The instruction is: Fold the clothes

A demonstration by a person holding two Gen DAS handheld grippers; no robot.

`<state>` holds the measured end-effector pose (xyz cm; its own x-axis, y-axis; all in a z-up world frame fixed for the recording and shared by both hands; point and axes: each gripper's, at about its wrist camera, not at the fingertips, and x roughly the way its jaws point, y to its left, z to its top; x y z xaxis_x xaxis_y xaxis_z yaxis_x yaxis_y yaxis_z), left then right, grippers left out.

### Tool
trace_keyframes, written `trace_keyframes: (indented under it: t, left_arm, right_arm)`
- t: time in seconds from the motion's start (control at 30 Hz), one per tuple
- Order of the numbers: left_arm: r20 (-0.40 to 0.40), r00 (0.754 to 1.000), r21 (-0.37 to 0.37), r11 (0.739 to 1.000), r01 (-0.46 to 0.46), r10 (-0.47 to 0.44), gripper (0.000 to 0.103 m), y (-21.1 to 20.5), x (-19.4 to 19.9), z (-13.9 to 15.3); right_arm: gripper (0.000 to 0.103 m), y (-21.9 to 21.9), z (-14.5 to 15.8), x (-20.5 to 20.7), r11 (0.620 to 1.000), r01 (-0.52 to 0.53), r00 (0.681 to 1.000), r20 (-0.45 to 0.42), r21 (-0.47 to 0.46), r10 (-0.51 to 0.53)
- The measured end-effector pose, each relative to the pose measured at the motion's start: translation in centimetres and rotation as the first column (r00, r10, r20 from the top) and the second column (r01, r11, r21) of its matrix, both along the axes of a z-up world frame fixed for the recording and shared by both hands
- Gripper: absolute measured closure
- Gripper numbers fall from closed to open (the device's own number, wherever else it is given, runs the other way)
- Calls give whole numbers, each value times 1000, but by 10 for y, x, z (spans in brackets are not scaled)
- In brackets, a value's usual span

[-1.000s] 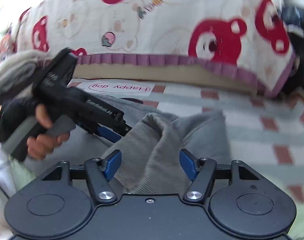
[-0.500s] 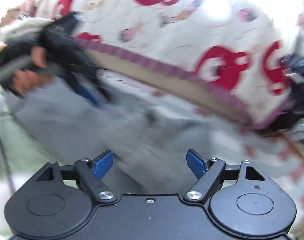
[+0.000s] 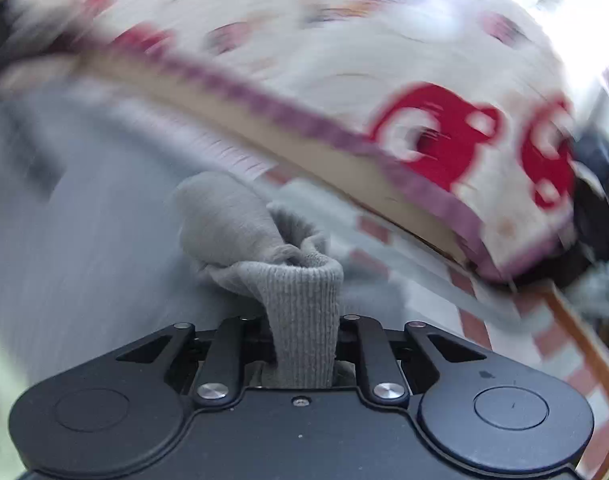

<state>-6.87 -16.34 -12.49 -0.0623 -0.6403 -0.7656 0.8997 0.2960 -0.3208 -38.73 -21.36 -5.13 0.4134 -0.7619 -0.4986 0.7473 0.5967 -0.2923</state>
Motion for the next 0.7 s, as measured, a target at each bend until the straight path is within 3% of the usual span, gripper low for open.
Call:
trace_keyframes:
  t: [0.07,0.13,0.2,0.27,0.33,0.43,0.5,0.53,0.63,0.7]
  left_arm:
    - [-4,999,-57,997,42,-42,44,-3,-5,7]
    - [-4,995,-106,989,100,-101,44,-9,-14,14]
    - [10,984,-140,974,179,-180,42,-18,-30,18]
    - [27,964,-139,954,265,-264,37,-27,-49,17]
    - [57,948,-90,944,317,-313,36,-39,-66,8]
    - [-1,916,20,916,401,-401,36,-54,-84,-14]
    - [44,895,46,896,443,-444,34,-52,-99,-18]
    - [72,883,45,886,462,-464,34,-49,-103,-16]
    - [24,872,17,872,488,-489,33,-39,-96,-6]
    - [-32,895,-28,896,444,-444,33,-32,-78,1]
  right_arm:
    - [85,-26,40,-32,989,146,972,183,13,-146]
    - [87,-49,76,-73,953,302,900,325,15,-290]
    - [87,-67,96,-110,913,408,830,404,27,-383]
    - [87,-80,100,-133,887,459,795,424,50,-435]
    - [87,-86,89,-135,876,478,792,398,68,-463]
    - [87,-93,71,-133,862,495,787,363,111,-498]
    - [87,-94,59,-124,852,504,782,345,139,-519]
    - [87,-94,54,-120,847,509,779,338,151,-529]
    - [87,-95,51,-114,840,518,772,335,161,-540]
    - [87,-96,59,-116,846,512,774,348,147,-529]
